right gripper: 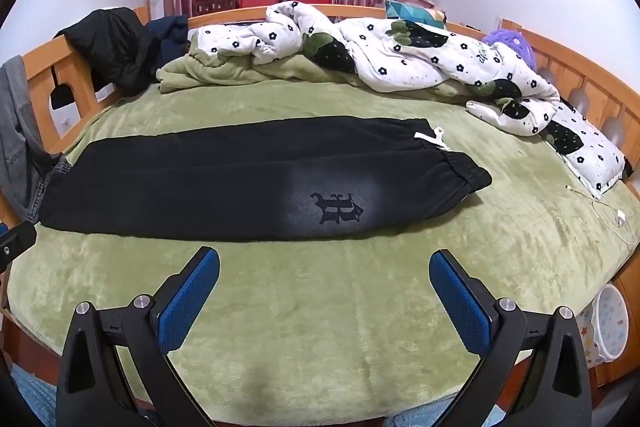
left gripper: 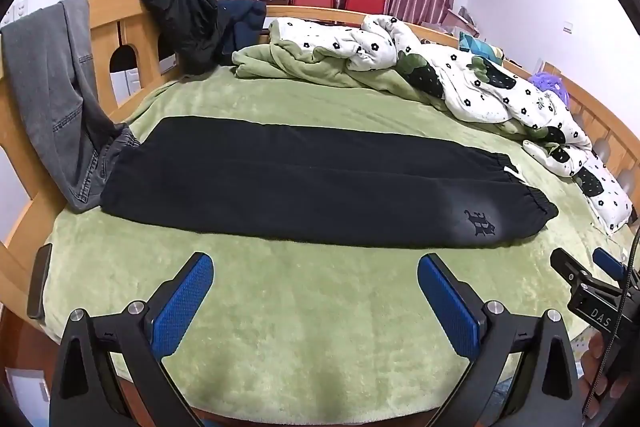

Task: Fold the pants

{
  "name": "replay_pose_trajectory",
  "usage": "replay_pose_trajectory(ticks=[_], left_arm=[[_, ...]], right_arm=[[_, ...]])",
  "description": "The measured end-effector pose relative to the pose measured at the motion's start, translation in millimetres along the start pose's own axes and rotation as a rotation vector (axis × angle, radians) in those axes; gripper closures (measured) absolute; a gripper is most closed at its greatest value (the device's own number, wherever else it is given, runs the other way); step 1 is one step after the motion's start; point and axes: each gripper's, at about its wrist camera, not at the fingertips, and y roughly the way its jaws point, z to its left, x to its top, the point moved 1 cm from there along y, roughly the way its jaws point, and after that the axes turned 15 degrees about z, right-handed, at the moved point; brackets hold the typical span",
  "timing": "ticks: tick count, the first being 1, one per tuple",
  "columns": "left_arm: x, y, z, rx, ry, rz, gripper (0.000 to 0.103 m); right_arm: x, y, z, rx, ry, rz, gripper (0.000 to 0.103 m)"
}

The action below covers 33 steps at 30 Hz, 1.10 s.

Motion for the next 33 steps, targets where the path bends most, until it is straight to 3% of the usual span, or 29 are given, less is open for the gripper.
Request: replay_pose_trajectory(ticks=[33], left_arm=[[0.5,-2.1,-8.5,0.018,0.015,-0.013,0.000]], right_arm=[[0.4,0.2,2.4,0.009,0.003,-0.012,0.000]])
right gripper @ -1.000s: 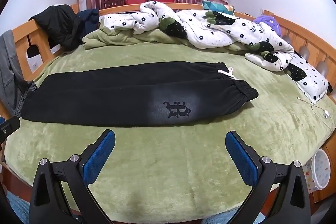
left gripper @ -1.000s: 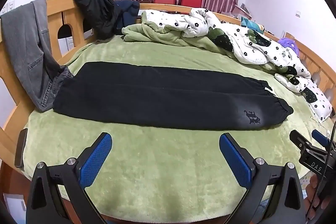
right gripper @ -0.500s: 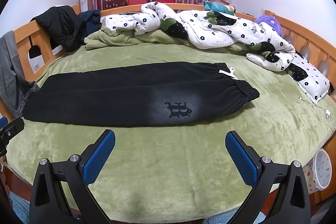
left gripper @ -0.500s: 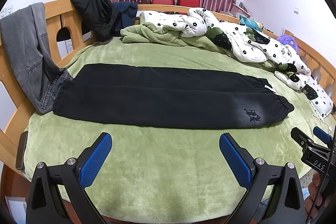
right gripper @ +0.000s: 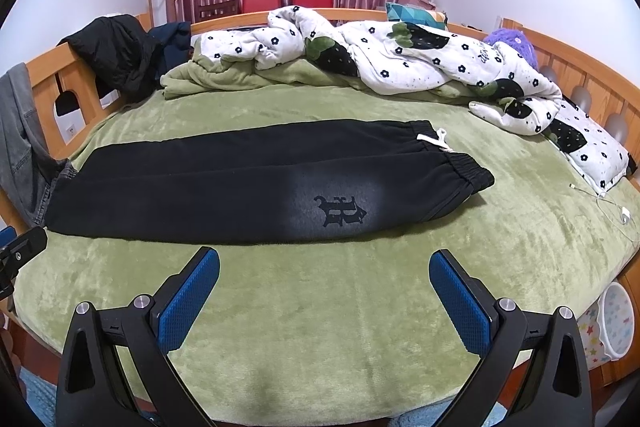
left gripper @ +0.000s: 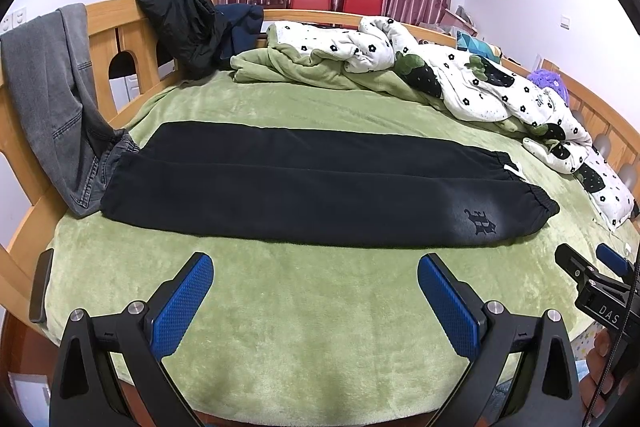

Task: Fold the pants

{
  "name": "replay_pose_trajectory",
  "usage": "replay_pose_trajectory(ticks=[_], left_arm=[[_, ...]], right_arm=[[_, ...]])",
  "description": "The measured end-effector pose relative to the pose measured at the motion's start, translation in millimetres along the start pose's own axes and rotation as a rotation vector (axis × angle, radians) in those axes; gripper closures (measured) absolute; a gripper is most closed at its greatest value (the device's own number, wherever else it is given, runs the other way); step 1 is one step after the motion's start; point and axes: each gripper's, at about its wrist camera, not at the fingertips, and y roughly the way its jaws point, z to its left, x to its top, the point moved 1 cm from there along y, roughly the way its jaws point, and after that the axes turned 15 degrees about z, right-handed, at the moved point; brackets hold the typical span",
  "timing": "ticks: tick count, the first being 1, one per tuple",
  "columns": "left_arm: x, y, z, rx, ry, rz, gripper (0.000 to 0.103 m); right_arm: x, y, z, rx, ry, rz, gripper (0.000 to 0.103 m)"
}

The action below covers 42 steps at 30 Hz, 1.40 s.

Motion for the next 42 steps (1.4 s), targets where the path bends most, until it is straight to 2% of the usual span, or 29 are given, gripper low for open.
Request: replay_pose_trajectory(ticks=[35,42], left_arm=[[-2.0,0.2,-3.4,0.007,-0.001,-0.001,0.000],[-0.5,6.0,-8.1,0.006,0.000,-0.014,0.000]], right_arm=[[0.5,-4.3,1.3,-0.005,0.004,-0.006,0.000],[-2.5,-3.2,1.1,-0.026,0.037,-0.037,0.000]])
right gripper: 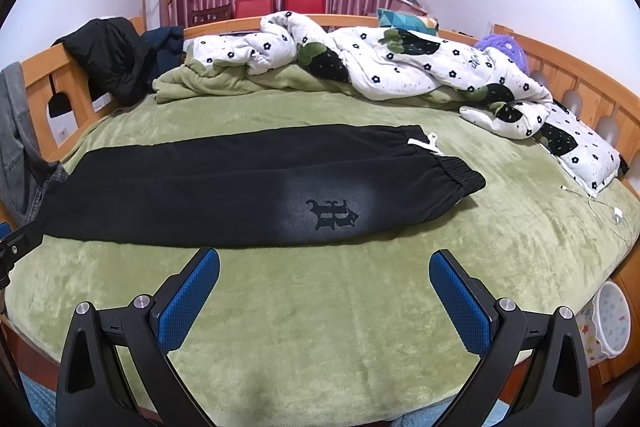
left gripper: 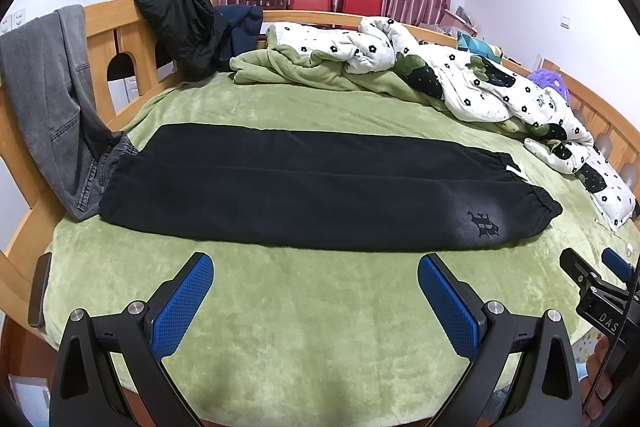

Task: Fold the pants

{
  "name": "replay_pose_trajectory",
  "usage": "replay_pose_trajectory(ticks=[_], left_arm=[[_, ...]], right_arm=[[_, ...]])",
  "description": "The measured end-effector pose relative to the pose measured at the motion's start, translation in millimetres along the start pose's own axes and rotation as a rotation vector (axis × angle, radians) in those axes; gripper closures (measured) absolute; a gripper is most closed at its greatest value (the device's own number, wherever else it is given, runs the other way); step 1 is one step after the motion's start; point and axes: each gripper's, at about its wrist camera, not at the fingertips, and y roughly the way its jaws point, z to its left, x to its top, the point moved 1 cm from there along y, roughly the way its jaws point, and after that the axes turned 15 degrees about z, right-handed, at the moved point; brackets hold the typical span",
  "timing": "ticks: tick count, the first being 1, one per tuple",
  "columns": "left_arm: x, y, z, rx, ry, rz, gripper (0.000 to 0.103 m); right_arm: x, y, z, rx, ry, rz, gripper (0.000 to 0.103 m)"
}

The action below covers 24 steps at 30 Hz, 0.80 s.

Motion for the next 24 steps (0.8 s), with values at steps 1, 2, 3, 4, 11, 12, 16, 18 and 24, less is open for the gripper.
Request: replay_pose_trajectory(ticks=[1,2,3,4,11,12,16,18,24], left_arm=[[1,3,1,0.002,-0.007,0.004,0.000],[3,7,3,0.004,-0.017,0.012,0.000],[4,11,5,-0.004,-0.017,0.012,0.000],[4,14,6,-0.012,-0.010,0.005,0.000],[4,71,34,-0.054,-0.034,0.065,0.000],[4,82,40,-0.053,-0.046,0.075,0.000],[7,126,69,-0.027,-0.116,0.148,0.001],[11,142,84,-0.050,-0.171,0.190,0.004],[21,186,130,-0.102,-0.331,0.258,0.012]], right_arm=[[1,1,-1,0.007,0.008,0.000,0.000],[0,2,-3,0.013,0.012,-0.001,0.000],[0,4,-5,0.024,0.017,-0.003,0.000],[-1,6,-6,0.034,0.020,-0.010,0.000],[-3,46,-14,0.081,0.042,0.025,0.000],[-5,51,-16,0.081,0.051,0.029,0.000],[-8,81,-18,0.142,0.043,0.095,0.001],[-8,97,-21,0.112,0.037,0.109,0.003],[19,137,-45,0.062,0.068,0.170,0.019]])
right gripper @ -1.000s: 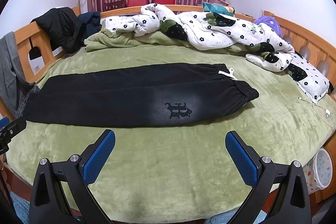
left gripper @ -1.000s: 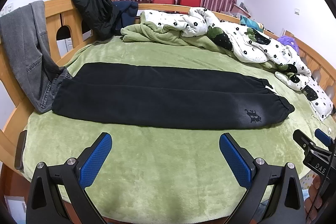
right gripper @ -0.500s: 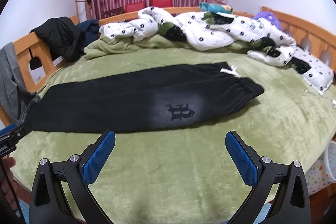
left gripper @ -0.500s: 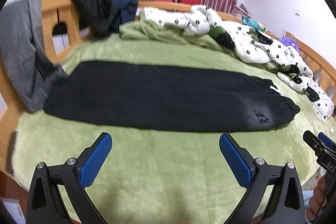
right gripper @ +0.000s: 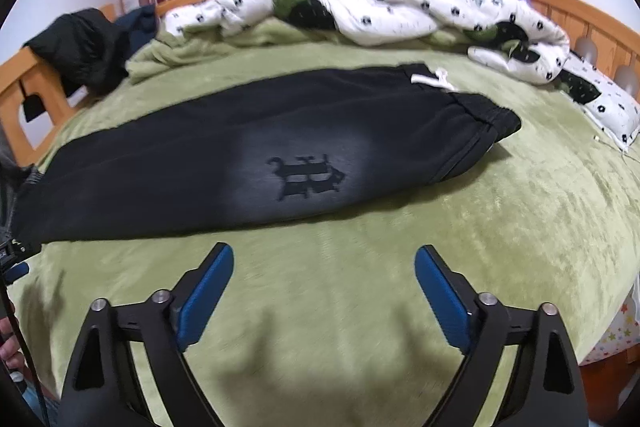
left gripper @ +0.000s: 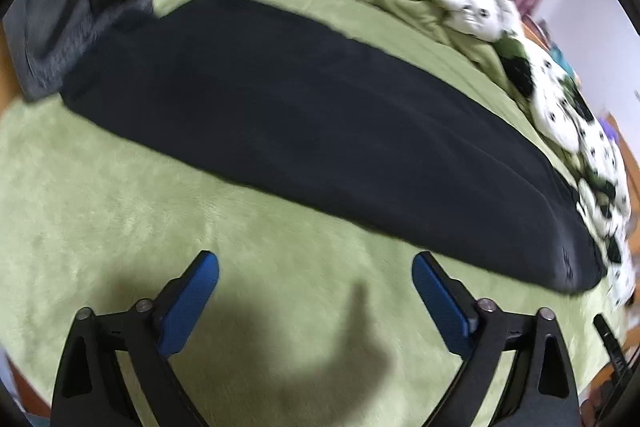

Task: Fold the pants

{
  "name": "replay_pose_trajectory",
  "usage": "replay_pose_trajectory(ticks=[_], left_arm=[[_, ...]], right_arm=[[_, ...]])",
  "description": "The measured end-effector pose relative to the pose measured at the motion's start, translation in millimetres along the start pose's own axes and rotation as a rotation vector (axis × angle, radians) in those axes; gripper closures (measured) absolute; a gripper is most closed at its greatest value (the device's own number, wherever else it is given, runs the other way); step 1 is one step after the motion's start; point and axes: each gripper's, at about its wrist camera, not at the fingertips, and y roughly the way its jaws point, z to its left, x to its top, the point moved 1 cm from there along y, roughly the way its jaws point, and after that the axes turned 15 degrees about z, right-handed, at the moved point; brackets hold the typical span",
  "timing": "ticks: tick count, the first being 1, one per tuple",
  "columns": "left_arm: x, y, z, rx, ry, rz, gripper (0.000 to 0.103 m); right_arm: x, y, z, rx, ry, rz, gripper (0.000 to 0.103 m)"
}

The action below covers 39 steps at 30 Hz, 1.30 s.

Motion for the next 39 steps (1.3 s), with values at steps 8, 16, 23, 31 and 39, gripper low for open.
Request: replay_pose_trajectory(ticks=[8,16,23,31,39], left_arm=[[32,31,23,-0.105,-0.132,-0.003,0.017],[53,39,31,-0.043,-0.232,-0.081,0.068],[89,9,24,-0.009,-0.187,-0.115,0.091],[165,-17,-28,0.104,-0.001,-0.262,0.091],[226,53,-54,0.226,0.034,-0.245,0.091]], right_arm=[[41,54,-37,0.121,0.133,0.066,0.029],[42,95,-51,0.260,0.347,0.045,0.078],[87,53,-27,0.281,0.275,-0.062,0.090],[172,44,1,0.259,0.157,-0.178,0.091],[233,125,14,0.237,0.177,-0.127,0.091]])
